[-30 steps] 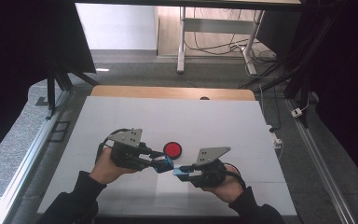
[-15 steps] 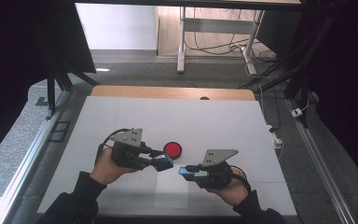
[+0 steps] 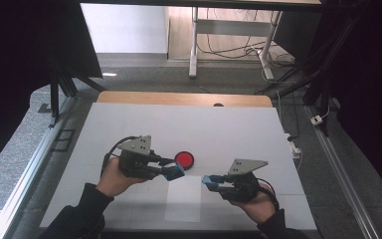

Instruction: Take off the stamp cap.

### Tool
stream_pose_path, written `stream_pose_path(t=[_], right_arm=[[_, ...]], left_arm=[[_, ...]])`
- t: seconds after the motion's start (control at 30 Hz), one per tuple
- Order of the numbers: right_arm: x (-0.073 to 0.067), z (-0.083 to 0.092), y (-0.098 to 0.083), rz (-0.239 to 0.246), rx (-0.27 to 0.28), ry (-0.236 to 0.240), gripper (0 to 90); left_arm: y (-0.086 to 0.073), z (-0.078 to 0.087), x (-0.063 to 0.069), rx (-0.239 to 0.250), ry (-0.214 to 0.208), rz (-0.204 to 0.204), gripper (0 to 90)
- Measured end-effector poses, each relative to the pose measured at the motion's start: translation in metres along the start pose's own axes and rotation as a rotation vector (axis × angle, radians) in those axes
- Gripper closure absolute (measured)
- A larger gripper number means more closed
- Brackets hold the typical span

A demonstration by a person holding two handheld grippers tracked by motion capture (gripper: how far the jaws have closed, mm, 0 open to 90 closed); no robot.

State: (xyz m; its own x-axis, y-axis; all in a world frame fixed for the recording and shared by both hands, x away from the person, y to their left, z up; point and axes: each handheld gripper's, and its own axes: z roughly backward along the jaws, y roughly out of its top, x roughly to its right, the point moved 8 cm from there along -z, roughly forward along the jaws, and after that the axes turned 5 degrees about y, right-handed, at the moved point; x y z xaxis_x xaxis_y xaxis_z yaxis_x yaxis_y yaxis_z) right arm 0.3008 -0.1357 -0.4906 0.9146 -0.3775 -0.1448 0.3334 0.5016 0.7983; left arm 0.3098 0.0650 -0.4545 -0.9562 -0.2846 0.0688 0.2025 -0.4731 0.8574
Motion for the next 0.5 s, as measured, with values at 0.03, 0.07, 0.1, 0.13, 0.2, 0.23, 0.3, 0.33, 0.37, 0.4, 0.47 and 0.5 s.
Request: stream_pose_path(t=[0.03,0.07,0.1,0.13,0.2,0.23,0.3,0.33,0.37,0.4,0.47,0.5], right_arm=[[0.0,0.001,-0.001,-0.001,0.008,-0.003,68.5],[0.001,0.003,-0.002,0.002,0.009,-0.011,68.4],[0.002,0.006,-0.003,0.001,0.009,-0.021,68.4],[0.002,0.008,-0.004,0.003,0.015,-0.028,68.4],[0.004,0.014,-0.007,0.01,0.016,-0.053,68.3],[0.004,0.017,-0.009,0.008,0.02,-0.062,68.3],[0.006,0.023,-0.011,-0.008,0.032,-0.077,68.3],[0.007,0.025,-0.013,-0.018,0.039,-0.082,68.4],[0.008,0.028,-0.014,-0.026,0.04,-0.089,68.4],[0.009,0.03,-0.015,-0.035,0.05,-0.089,68.4],[0.01,0.034,-0.018,-0.054,0.054,-0.095,68.4],[0.011,0.036,-0.019,-0.067,0.063,-0.101,68.4]], left_arm=[[0.0,0.0,0.0,0.001,0.002,0.001,70.2],[0.0,0.0,-0.001,0.001,0.007,0.003,70.2],[0.0,0.0,-0.001,0.0,0.01,0.004,70.2],[0.0,-0.001,-0.001,0.001,0.011,0.006,70.1],[0.0,-0.001,-0.002,0.001,0.016,0.009,70.2],[0.0,-0.001,-0.002,0.0,0.019,0.011,70.2],[0.0,-0.001,-0.002,-0.001,0.023,0.014,70.2],[0.0,-0.001,-0.003,0.0,0.026,0.016,70.2],[0.0,-0.001,-0.003,0.0,0.029,0.017,70.2],[0.0,-0.001,-0.003,0.001,0.032,0.018,70.2],[0.0,-0.001,-0.004,0.002,0.04,0.021,70.2],[-0.001,-0.001,-0.005,0.001,0.044,0.022,70.2]])
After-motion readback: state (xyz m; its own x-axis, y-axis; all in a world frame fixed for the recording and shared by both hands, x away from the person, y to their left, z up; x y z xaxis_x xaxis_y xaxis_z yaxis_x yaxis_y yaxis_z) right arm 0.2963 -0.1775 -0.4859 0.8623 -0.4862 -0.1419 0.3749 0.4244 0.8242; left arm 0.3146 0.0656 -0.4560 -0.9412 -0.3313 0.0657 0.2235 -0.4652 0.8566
